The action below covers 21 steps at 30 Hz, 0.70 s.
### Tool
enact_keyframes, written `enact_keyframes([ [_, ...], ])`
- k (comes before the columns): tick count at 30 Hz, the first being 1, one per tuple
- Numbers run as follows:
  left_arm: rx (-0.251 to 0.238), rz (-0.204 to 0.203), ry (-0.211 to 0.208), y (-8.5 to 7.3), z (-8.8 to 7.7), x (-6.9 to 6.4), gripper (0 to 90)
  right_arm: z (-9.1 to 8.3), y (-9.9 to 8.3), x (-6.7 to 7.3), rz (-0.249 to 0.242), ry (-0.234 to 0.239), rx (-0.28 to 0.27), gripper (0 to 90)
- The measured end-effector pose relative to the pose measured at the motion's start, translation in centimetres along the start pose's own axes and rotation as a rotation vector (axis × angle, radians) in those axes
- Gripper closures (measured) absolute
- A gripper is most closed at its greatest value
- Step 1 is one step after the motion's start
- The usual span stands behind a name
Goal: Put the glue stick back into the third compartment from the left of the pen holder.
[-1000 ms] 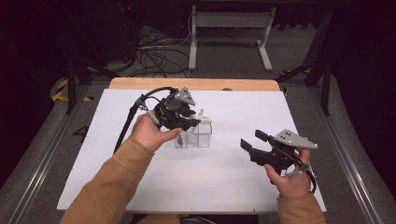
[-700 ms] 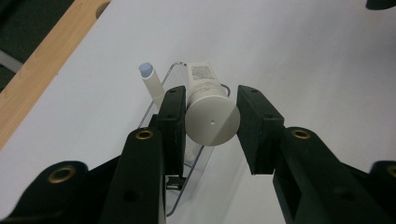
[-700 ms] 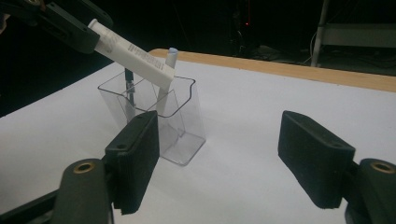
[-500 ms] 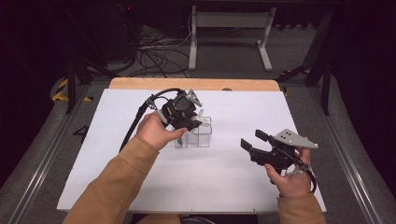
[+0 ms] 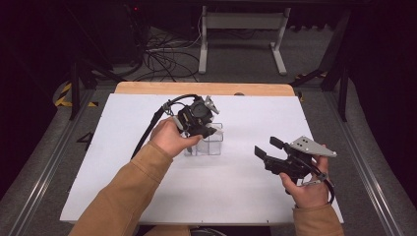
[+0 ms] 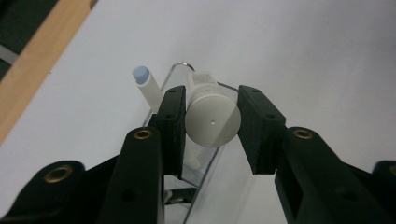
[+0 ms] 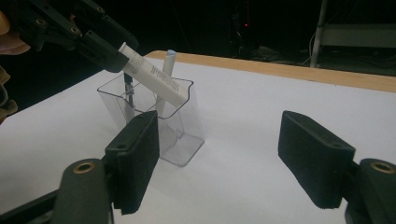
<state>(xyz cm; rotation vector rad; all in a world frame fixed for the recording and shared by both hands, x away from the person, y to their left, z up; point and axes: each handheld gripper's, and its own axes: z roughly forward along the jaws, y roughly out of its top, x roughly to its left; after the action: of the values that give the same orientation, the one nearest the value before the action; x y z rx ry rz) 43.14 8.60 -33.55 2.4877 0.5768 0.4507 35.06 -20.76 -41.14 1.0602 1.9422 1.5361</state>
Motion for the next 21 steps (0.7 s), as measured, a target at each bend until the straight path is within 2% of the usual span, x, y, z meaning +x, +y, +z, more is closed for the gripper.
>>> enact_keyframes([
  [1, -0.009, -0.008, 0.012, 0.0, 0.0, 0.0, 57.4, 0.0, 0.0, 0.0, 0.003, 0.000, -0.002, 30.3],
  [2, -0.015, -0.018, 0.009, 0.0, -0.2, 0.1, 46.1, 0.0, 0.1, -0.1, 0.002, 0.001, -0.004, 30.3],
  [4, -0.018, -0.007, 0.006, -0.2, -0.5, -0.1, 54.9, 0.0, 0.1, -0.1, 0.001, 0.003, -0.006, 30.3],
  [6, -0.043, -0.016, 0.022, -0.3, -1.0, -0.2, 49.8, 0.2, 0.2, -0.1, 0.001, 0.009, -0.005, 30.3],
  [8, -0.105, -0.038, 0.022, -0.6, -1.8, -0.2, 40.2, 0.5, 0.3, 0.0, -0.003, 0.016, -0.006, 30.3],
  [11, -0.180, -0.066, 0.015, -1.2, -3.1, -0.3, 35.1, 0.9, 0.5, 0.2, -0.006, 0.026, -0.003, 30.3],
  [13, -0.219, -0.072, 0.032, -1.7, -4.1, -0.5, 30.6, 1.1, 0.5, 0.3, -0.007, 0.030, -0.003, 30.3],
  [17, -0.288, -0.070, 0.043, -3.0, -6.1, -0.9, 26.4, 1.5, 0.7, 0.4, -0.010, 0.039, -0.002, 30.3],
  [21, -0.345, -0.086, 0.035, -4.2, -7.6, -1.2, 23.8, 1.8, 0.8, 0.5, -0.011, 0.044, 0.006, 30.3],
])
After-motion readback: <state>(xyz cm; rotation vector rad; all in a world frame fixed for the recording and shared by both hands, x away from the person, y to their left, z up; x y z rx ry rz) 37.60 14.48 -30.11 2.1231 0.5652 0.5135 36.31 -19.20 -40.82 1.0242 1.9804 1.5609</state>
